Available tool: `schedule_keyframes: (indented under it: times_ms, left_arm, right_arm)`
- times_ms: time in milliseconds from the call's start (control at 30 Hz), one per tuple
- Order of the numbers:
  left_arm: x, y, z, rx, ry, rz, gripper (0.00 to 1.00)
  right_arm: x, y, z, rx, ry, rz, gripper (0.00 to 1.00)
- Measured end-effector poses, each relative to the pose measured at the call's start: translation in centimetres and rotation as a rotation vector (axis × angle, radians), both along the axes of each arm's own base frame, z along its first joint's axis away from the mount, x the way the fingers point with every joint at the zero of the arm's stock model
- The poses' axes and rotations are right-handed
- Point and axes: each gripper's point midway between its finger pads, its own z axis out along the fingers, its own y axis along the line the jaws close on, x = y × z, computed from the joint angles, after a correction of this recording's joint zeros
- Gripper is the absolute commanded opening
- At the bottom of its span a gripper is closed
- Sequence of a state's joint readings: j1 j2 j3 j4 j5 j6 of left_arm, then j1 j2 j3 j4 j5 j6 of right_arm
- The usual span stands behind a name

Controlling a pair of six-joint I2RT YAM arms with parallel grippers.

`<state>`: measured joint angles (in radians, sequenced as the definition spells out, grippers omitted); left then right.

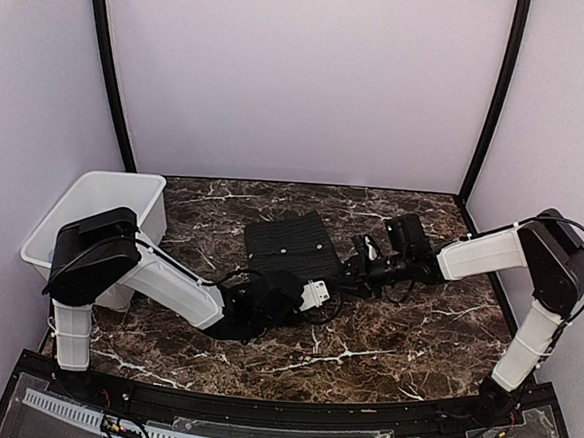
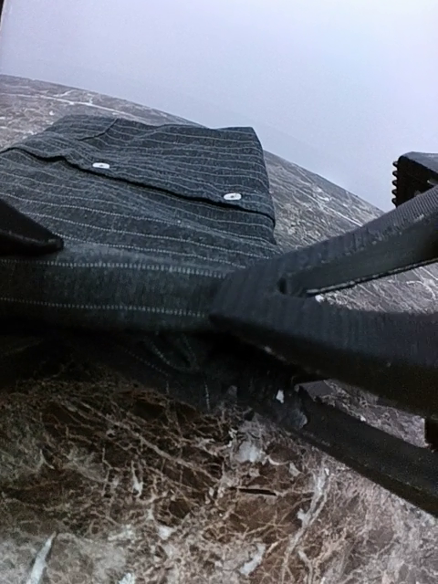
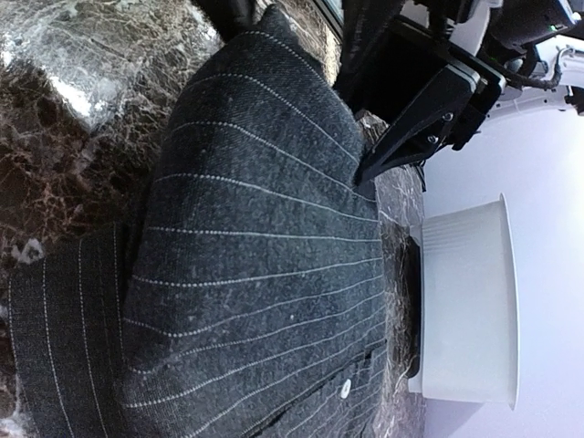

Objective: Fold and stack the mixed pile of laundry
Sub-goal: Adjust the square-folded shirt at the center of the board, then pick up the square-folded shirt from the center of the board.

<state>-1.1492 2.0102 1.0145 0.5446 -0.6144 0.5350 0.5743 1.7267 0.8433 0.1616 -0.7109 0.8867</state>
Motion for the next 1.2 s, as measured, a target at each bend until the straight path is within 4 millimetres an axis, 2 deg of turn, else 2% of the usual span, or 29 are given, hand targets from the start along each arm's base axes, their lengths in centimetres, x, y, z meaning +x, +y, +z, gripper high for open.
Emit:
schedule_keyframes:
  times_ms: [200,400,567,733,833,933,1033,1100,1133,1167,1200]
  left_arm:
    - [-0.6,-0.7,-0.7,-0.035,0.071,-0.047,0.04]
    - [-0.3,-0.6,-0.6,-0.081,0.142,-0.062,0.0]
    - [-0.1,-0.8,-0.2,-0.112,0.167,-0.07,0.0]
    - [-0.1,-0.8,-0.4,-0.116,0.181,-0.072,0.0]
    - [-0.2,-0.8,-0.4,-0.12,0.185,-0.074,0.0]
    - [-0.2,-0.9,-0.4,-0.121,0.187,-0.077,0.0]
    - [-0.3,-0.9,-0.4,-0.121,0.189,-0.081,0.0]
    - [-0.3,-1.0,-0.4,-0.12,0.189,-0.084,0.02]
    - [-0.3,-1.0,-0.4,-0.119,0.188,-0.086,0.07]
    - [-0.3,-1.0,-0.4,-0.115,0.186,-0.088,0.1]
    - [-0.3,-1.0,-0.4,-0.114,0.186,-0.09,0.18]
  right_arm:
    - [-0.4,-0.6,-0.6,-0.016,0.01,0.001,0.67]
    - [-1.0,-1.7,0.1,-0.03,0.004,-0.023,0.87]
    - [-1.0,-2.0,-0.1,-0.03,0.026,-0.056,0.94]
    - [-0.4,-1.6,-1.8,-0.025,0.078,-0.084,0.92]
    - [-0.1,-1.2,-3.2,-0.016,0.12,-0.099,0.86]
    - [0.7,-0.4,-3.3,0.013,0.124,-0.11,0.74]
    - [1.3,0.0,-3.7,0.039,0.138,-0.13,0.48]
    - [1.6,0.3,-3.9,0.057,0.151,-0.144,0.22]
    - [1.7,0.4,-3.9,0.067,0.155,-0.148,0.07]
    - [1.9,0.6,-3.8,0.078,0.157,-0.151,0.0]
    - [2.0,0.7,-3.7,0.089,0.157,-0.154,0.0]
